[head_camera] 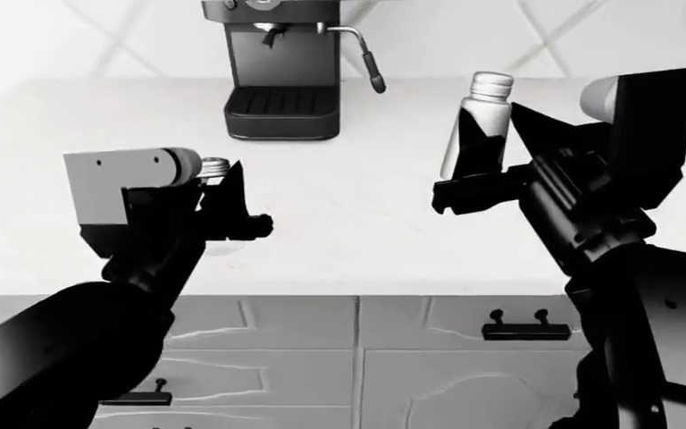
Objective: Pick and place the shaker into the drawer. Then close the cabinet.
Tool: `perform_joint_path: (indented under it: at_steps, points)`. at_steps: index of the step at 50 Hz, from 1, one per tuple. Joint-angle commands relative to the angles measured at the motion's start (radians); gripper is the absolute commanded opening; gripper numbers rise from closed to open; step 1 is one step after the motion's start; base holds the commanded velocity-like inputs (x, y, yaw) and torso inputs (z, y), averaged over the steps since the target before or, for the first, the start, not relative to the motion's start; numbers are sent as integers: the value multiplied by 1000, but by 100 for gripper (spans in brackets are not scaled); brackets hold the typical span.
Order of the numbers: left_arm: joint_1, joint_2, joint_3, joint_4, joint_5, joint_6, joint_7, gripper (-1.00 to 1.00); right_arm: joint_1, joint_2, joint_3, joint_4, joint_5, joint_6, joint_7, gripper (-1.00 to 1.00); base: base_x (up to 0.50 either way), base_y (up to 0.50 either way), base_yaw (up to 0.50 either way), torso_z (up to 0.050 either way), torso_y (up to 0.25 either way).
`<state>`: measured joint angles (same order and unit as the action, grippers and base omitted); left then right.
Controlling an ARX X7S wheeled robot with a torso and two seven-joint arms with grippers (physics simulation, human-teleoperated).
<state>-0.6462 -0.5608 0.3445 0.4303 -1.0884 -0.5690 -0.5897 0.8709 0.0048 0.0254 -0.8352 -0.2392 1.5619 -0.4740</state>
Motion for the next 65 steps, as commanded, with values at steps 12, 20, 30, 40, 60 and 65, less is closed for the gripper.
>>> perform_joint_path:
  at_steps: [12,20,30,40,60,65]
  points:
    - [22,-3,-4,15,-20,15,-4,-100,-7,-4,15,-19,7,9,3,-100,-183,-500,0,0,0]
    - [20,2,-2,10,-22,17,-2,-100,-8,-4,17,-21,-2,9,-2,-100,-183,-500,0,0,0]
    - [25,0,-2,9,-24,19,-3,-100,-10,-4,18,-25,-1,9,-1,-100,-186,-500,0,0,0]
    - [15,-4,-2,12,-31,13,-7,-100,0,-4,8,-12,-18,9,-11,-100,-185,-500,0,0,0]
    - [0,-7,0,15,-40,7,-3,-100,12,-4,-1,-10,-61,9,-45,-100,-185,-500,0,0,0]
    - [3,-8,4,12,-35,9,1,-100,8,-4,0,-13,-60,9,-41,-100,-184,-500,0,0,0]
